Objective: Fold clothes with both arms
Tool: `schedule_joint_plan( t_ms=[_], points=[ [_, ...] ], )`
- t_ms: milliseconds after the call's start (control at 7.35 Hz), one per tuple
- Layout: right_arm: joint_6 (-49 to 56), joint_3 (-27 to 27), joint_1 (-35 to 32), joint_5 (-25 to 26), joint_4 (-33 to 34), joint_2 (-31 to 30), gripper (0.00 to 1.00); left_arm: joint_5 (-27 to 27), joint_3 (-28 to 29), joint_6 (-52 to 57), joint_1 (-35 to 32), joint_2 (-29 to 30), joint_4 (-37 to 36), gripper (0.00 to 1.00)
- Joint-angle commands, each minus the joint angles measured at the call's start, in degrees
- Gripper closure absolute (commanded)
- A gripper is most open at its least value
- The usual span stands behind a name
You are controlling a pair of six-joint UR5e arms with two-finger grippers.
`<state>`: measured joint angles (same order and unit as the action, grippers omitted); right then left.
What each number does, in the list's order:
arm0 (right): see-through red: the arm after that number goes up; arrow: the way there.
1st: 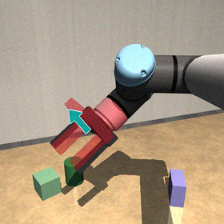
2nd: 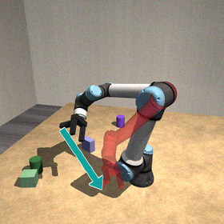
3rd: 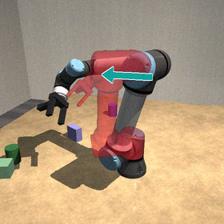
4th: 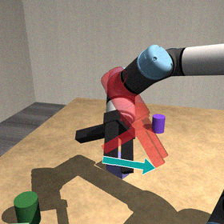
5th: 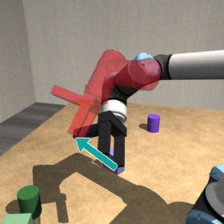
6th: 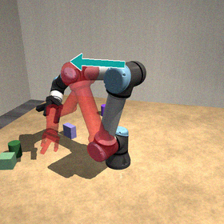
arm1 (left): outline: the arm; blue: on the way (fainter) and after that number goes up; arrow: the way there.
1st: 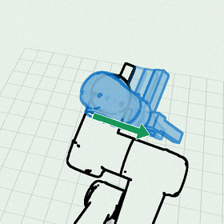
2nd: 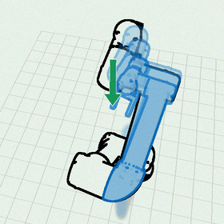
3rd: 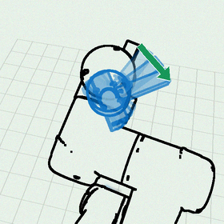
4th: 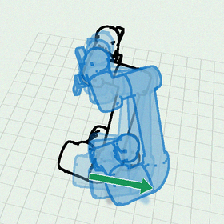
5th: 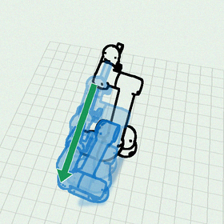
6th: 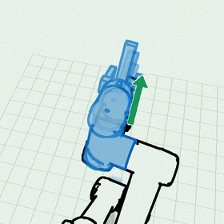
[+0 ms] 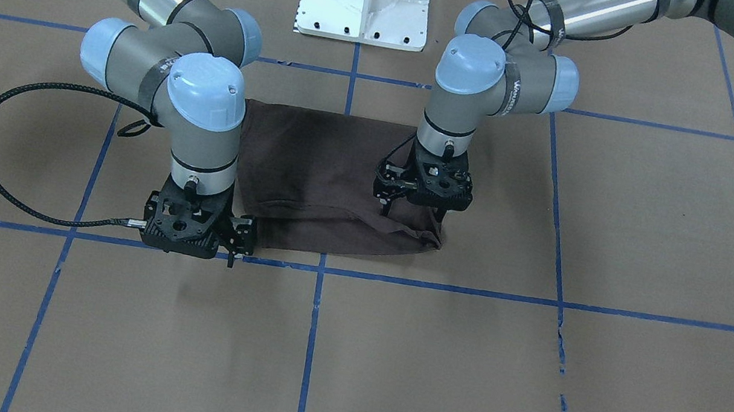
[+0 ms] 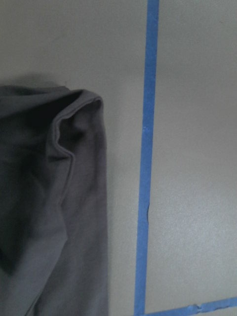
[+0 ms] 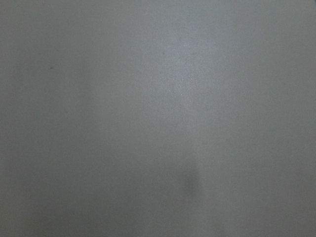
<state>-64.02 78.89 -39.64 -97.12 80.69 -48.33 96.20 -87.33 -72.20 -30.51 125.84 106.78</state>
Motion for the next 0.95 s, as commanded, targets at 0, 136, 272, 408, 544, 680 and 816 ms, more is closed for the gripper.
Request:
schedule_joint_plan(
  t_ms=[0, 136, 272, 408, 544, 680, 816],
  points=[
    [-0.1, 0.0, 0.1, 0.0, -0.1, -0.1, 0.0, 0.0, 2.7, 0.4, -3.2, 0.2, 0.2, 0.0],
    [-0.1, 0.0, 0.4, 0.1, -0.2, -0.1, 0.0, -0.1, 4.5, 0.4, -3.7, 0.5, 0.4, 0.0],
    [-0.1, 0.1, 0.5, 0.1, -0.3, -0.1, 0.0, -1.4, 5.6, 0.7, -3.9, 0.6, 0.5, 0.0],
    [-0.8, 0.6, 0.8, 0.1, -0.3, 0.1, 0.0, -1.4, 5.3, 2.5, -4.9, 0.8, 0.4, 0.0],
    [-1.3, 2.4, 2.0, 0.2, -0.2, 0.1, 0.0, 0.0, 4.2, 3.8, -6.8, 0.8, 0.4, 0.0],
    [-3.4, 3.6, 3.3, 0.2, -0.2, 0.1, 0.0, 3.7, 1.6, 9.7, -9.1, 0.3, 0.2, 0.0],
    [-4.9, 4.4, 5.0, 1.5, -0.2, 0.3, 0.0, 4.8, -1.8, 14.2, -11.0, -1.7, 0.3, 0.0]
  ],
)
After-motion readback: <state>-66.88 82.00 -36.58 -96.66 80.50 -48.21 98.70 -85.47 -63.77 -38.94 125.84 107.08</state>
